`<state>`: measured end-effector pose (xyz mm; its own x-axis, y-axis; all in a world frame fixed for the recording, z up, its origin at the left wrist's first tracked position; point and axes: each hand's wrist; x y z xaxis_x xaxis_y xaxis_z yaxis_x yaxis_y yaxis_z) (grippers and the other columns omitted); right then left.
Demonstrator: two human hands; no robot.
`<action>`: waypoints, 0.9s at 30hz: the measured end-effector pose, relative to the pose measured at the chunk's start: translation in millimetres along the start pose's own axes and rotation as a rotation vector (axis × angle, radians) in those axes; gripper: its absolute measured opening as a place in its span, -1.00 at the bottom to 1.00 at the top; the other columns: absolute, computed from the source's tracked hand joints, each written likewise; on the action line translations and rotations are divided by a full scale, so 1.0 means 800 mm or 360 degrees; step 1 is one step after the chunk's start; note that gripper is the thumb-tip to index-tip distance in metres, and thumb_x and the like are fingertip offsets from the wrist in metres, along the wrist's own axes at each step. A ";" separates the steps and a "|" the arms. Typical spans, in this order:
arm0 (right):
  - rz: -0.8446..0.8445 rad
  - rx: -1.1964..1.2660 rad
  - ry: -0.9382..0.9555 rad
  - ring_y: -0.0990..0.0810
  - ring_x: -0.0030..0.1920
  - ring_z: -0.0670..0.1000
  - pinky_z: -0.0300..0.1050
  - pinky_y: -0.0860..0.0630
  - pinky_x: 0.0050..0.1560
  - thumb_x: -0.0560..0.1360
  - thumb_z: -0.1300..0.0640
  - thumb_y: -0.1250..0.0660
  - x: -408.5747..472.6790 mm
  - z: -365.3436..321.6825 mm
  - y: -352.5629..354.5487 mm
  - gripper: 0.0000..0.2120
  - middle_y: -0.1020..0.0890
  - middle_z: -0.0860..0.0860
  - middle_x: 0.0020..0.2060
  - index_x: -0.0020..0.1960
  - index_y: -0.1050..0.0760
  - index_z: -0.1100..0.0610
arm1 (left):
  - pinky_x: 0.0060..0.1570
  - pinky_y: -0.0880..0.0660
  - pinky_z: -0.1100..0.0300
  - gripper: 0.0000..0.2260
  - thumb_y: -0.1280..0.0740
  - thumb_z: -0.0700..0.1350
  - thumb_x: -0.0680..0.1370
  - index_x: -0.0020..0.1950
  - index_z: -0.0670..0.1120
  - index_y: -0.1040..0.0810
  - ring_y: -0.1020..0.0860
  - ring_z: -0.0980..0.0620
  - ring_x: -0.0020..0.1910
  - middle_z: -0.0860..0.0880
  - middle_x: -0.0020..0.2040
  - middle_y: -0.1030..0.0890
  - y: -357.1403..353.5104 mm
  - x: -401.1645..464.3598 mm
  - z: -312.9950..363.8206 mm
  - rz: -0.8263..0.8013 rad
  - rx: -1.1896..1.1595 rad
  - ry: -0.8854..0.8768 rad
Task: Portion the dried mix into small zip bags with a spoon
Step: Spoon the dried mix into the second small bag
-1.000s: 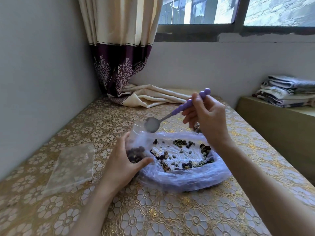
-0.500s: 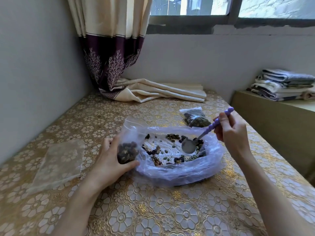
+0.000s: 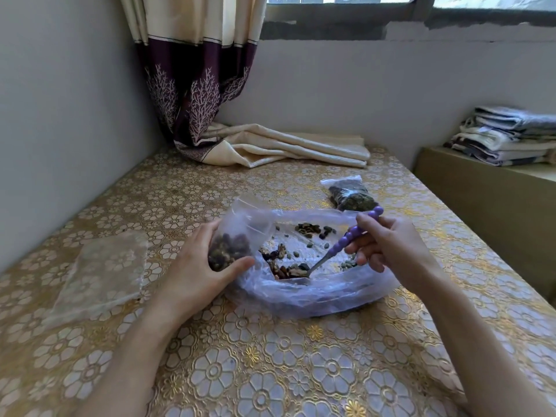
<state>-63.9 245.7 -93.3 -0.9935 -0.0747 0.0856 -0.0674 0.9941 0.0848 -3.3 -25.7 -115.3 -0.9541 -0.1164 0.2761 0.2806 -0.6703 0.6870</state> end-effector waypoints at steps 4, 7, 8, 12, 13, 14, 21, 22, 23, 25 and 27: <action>0.0009 0.0053 -0.0091 -0.51 -0.57 -0.02 -0.30 -0.29 -0.65 0.59 0.17 -0.19 -0.001 0.002 0.001 -0.70 -0.62 0.20 -0.42 -0.22 -0.50 0.32 | 0.15 -0.34 0.11 -0.16 -0.21 0.42 0.18 0.37 0.03 -0.29 -0.36 0.10 0.10 0.12 0.09 -0.37 -0.004 0.002 -0.001 0.0023 0.0129 -0.0121; 0.0101 0.0130 -0.0093 -0.50 -0.59 -0.05 -0.32 -0.28 -0.66 0.59 0.18 -0.18 0.000 0.003 0.003 -0.71 -0.63 0.15 -0.47 -0.24 -0.48 0.29 | 0.12 -0.26 0.18 -0.20 -0.19 0.41 0.22 0.37 0.06 -0.29 -0.30 0.14 0.12 0.13 0.11 -0.36 -0.006 0.002 -0.005 0.0014 0.0231 -0.0203; 0.0146 0.0164 -0.0068 -0.49 -0.60 -0.06 -0.34 -0.28 -0.66 0.59 0.18 -0.18 0.000 0.003 0.004 -0.71 -0.62 0.13 -0.49 -0.25 -0.47 0.28 | 0.13 -0.24 0.19 -0.21 -0.18 0.41 0.23 0.38 0.06 -0.28 -0.28 0.16 0.13 0.13 0.14 -0.35 -0.007 0.003 -0.006 0.0020 0.0270 -0.0226; 0.0302 0.0241 0.0152 -0.47 -0.61 -0.08 -0.34 -0.26 -0.66 0.61 0.16 -0.16 -0.002 0.003 0.007 -0.71 -0.62 0.09 -0.50 -0.23 -0.45 0.26 | 0.21 -0.22 0.13 -0.20 -0.13 0.43 0.23 0.38 0.06 -0.30 -0.25 0.13 0.20 0.12 0.17 -0.30 -0.010 0.002 -0.004 0.0040 0.0346 -0.0265; 0.0335 0.0249 0.0207 -0.47 -0.60 -0.08 -0.33 -0.26 -0.66 0.61 0.15 -0.16 -0.004 0.003 0.006 -0.72 -0.63 0.09 -0.49 -0.23 -0.45 0.25 | 0.20 -0.22 0.12 -0.20 -0.12 0.43 0.23 0.38 0.06 -0.32 -0.25 0.12 0.19 0.13 0.14 -0.29 -0.011 0.002 -0.003 0.0045 0.0347 -0.0275; 0.0367 0.0264 0.0252 -0.47 -0.60 -0.07 -0.32 -0.27 -0.66 0.61 0.15 -0.16 -0.004 0.003 0.006 -0.72 -0.63 0.09 -0.49 -0.22 -0.45 0.25 | 0.19 -0.23 0.13 -0.20 -0.10 0.44 0.23 0.37 0.06 -0.33 -0.25 0.13 0.17 0.14 0.12 -0.28 -0.011 0.002 -0.002 0.0048 0.0356 -0.0284; 0.0550 0.0401 0.0517 -0.46 -0.60 -0.05 -0.31 -0.27 -0.65 0.60 0.12 -0.17 -0.005 -0.010 -0.011 -0.70 -0.61 0.06 -0.50 -0.27 -0.45 0.20 | 0.15 -0.22 0.13 -0.19 -0.04 0.47 0.22 0.36 0.08 -0.34 -0.19 0.20 0.08 0.16 0.07 -0.27 -0.014 0.004 -0.003 0.0060 0.0443 -0.0298; 0.0557 0.0414 0.0556 -0.46 -0.60 -0.05 -0.31 -0.28 -0.64 0.60 0.12 -0.17 -0.004 -0.015 -0.015 -0.69 -0.62 0.07 -0.49 -0.28 -0.44 0.20 | 0.14 -0.22 0.14 -0.20 -0.04 0.47 0.22 0.36 0.09 -0.34 -0.19 0.20 0.07 0.16 0.07 -0.27 -0.015 0.004 -0.004 0.0064 0.0454 -0.0294; 0.0562 0.0421 0.0587 -0.47 -0.60 -0.05 -0.31 -0.28 -0.63 0.60 0.11 -0.17 -0.004 -0.019 -0.019 -0.69 -0.62 0.07 -0.49 -0.28 -0.44 0.19 | 0.13 -0.22 0.15 -0.20 -0.04 0.47 0.22 0.35 0.09 -0.35 -0.19 0.20 0.07 0.16 0.07 -0.28 -0.015 0.005 -0.004 0.0067 0.0466 -0.0289; 0.0572 0.0444 0.0642 -0.47 -0.59 -0.04 -0.30 -0.29 -0.62 0.60 0.11 -0.17 -0.003 -0.028 -0.026 -0.68 -0.62 0.09 -0.48 -0.29 -0.44 0.18 | 0.13 -0.22 0.15 -0.21 -0.04 0.48 0.22 0.35 0.10 -0.35 -0.20 0.19 0.07 0.16 0.06 -0.28 -0.016 0.006 -0.006 0.0069 0.0472 -0.0285; 0.0555 0.0478 0.0687 -0.48 -0.59 -0.04 -0.29 -0.30 -0.62 0.60 0.10 -0.17 -0.005 -0.033 -0.034 -0.67 -0.61 0.09 -0.48 -0.30 -0.45 0.16 | 0.14 -0.24 0.13 -0.20 -0.04 0.48 0.22 0.35 0.10 -0.34 -0.19 0.20 0.08 0.17 0.06 -0.28 -0.017 0.005 -0.007 0.0071 0.0458 -0.0276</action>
<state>-56.0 217.2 -69.6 -0.8394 0.2954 0.4563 0.1691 0.9397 -0.2973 -11.8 -21.4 -127.2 -0.9151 0.0019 0.4032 0.3633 -0.4300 0.8265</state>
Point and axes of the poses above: each hand's wrist, its own x-axis towards the middle knuckle, its own y-axis out of the back of the hand, z = x × y
